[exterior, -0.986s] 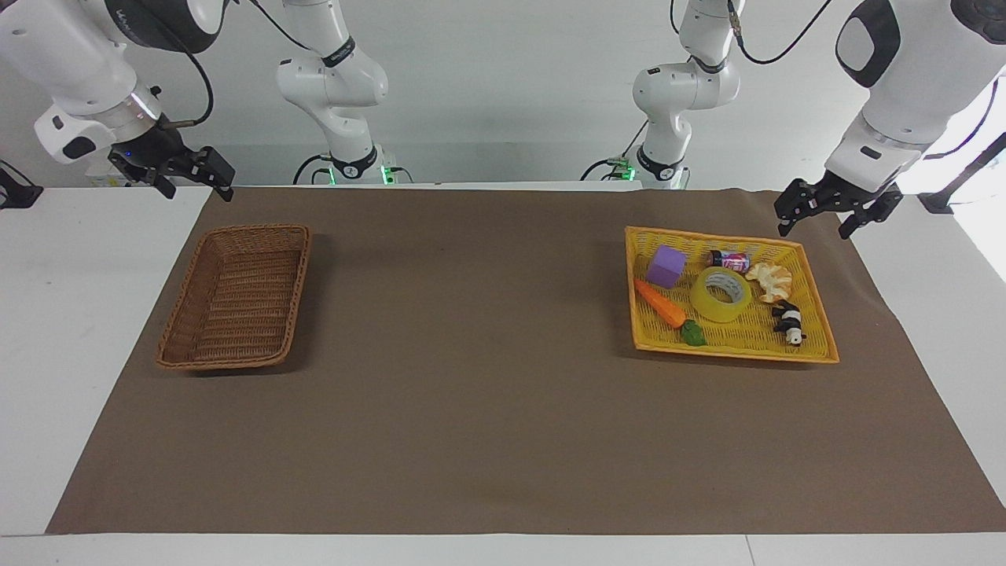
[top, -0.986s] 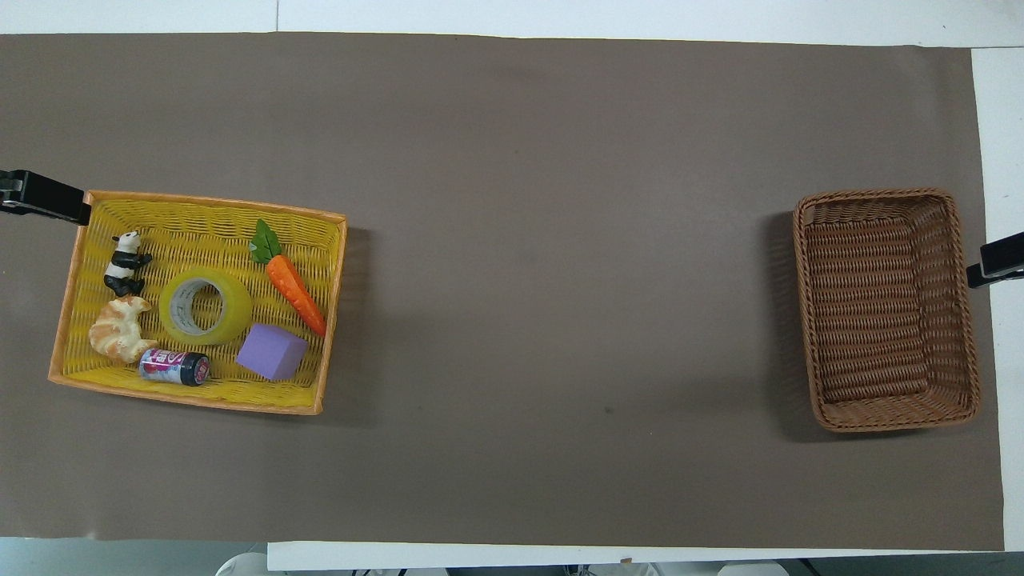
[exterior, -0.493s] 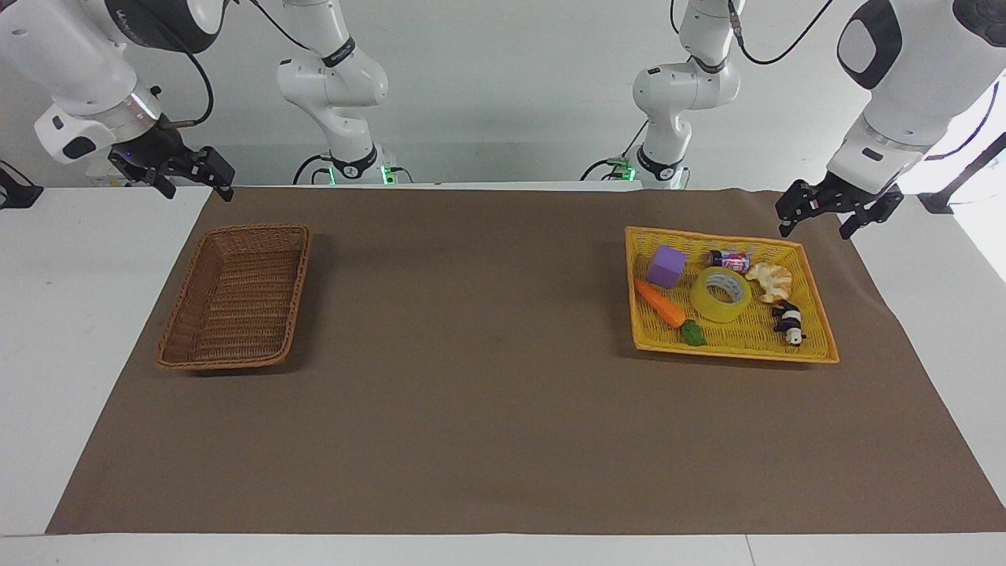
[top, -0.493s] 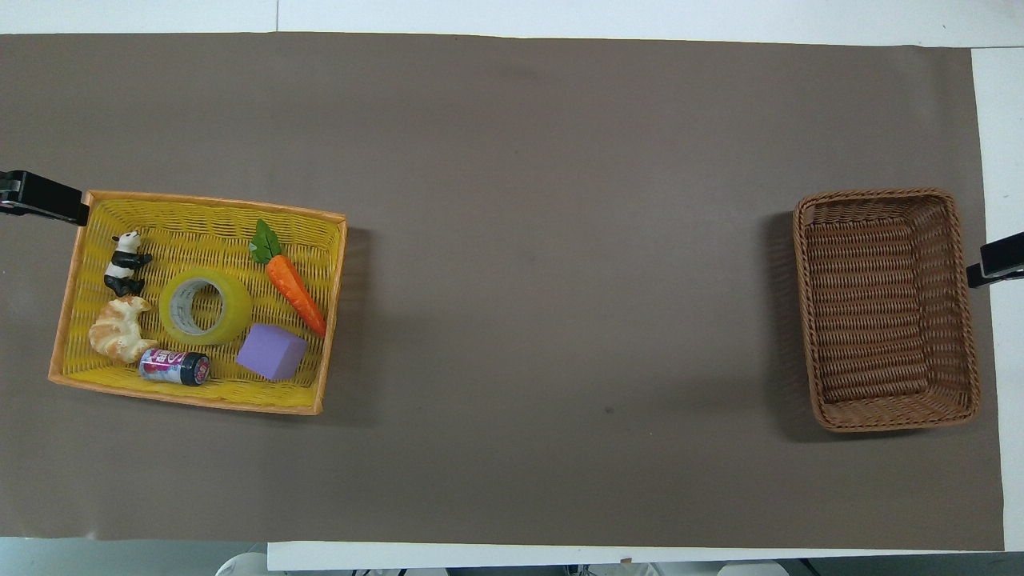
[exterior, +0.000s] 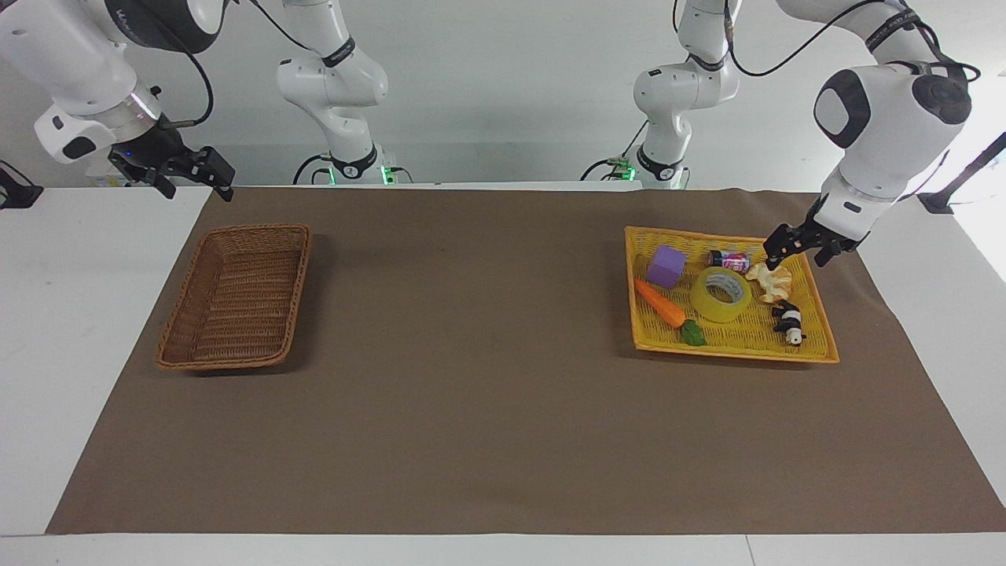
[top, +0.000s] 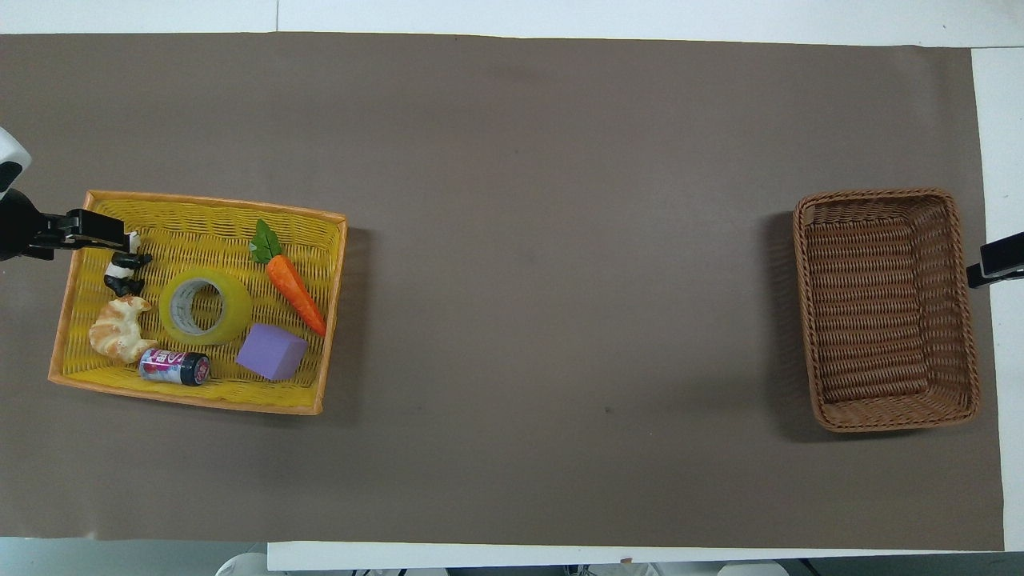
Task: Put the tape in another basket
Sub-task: 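Reach the left gripper down into the yellow basket onto the tape roll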
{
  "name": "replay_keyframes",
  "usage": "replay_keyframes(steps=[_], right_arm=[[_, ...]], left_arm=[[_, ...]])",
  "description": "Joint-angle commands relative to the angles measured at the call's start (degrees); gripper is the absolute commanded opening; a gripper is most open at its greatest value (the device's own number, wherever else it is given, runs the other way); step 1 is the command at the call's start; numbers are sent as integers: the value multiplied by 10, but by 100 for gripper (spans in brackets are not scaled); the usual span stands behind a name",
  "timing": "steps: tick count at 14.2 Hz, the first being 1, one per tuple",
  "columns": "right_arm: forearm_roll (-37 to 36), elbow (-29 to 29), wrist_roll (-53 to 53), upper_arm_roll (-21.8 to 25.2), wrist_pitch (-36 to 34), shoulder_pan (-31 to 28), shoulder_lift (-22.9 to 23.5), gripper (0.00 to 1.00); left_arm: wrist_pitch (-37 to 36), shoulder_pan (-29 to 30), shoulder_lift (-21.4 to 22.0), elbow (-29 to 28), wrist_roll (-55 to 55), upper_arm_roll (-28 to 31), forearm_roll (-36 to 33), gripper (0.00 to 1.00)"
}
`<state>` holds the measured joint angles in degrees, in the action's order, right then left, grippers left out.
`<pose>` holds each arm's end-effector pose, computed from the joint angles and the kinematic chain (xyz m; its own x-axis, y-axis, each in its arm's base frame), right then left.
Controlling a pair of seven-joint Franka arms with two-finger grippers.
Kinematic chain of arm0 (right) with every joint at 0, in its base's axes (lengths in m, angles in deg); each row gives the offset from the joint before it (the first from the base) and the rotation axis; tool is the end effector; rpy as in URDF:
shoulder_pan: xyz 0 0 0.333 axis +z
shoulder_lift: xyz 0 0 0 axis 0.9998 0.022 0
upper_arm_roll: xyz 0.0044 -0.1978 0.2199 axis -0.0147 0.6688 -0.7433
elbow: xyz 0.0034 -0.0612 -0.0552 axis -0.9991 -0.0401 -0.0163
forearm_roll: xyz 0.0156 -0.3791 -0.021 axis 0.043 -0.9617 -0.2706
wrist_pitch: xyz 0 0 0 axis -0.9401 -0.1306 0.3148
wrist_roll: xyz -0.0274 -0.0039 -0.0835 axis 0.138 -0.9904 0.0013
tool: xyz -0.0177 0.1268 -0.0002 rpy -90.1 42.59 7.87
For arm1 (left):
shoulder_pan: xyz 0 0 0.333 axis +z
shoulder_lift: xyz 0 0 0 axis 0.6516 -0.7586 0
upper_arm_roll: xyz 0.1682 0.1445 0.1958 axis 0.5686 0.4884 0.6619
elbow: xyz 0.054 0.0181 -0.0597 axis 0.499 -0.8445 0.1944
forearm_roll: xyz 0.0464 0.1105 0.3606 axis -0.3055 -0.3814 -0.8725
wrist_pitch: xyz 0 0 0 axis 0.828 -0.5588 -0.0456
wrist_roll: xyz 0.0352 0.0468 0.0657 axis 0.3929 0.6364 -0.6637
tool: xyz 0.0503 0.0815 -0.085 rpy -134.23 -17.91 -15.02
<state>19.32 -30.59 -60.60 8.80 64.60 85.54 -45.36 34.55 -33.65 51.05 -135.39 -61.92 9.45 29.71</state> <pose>0.4932 -0.0958 0.5682 0.9813 -0.0927 -0.1688 -0.0957 -0.9954 -0.0099 0.5306 0.0115 0.4373 0.9996 0.0257 -0.0085 0.0258 -0.9996 0.0102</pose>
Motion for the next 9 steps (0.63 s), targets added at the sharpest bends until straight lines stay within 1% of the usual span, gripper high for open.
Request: replay_keyframes(steps=[1,3,4,6,7,9], right_arm=[[1,2,-4,-6,-7,-7,-3,100],[1,2,-4,-6,-7,-7,-3,100],[1,2,-4,-6,-7,-7,-3,100],[1,2,-4,-6,-7,-7,-2,100],[1,2,-4,-6,-7,-7,-3,100],[1,2,-4,-6,-7,-7,-3,100]], left_arm=[[100,6,-13,-69,-48,-4,10,98],[115,0,-23,-78,-77,-4,10,98],[119,-2,-19,-97,-76,-4,10,98],[169,-3,-16,-142,-72,-4,9,98],[187,-3,-19,-156,-68,-4,9,98],[193,-3,-21,-165,-40,-4,9,98]])
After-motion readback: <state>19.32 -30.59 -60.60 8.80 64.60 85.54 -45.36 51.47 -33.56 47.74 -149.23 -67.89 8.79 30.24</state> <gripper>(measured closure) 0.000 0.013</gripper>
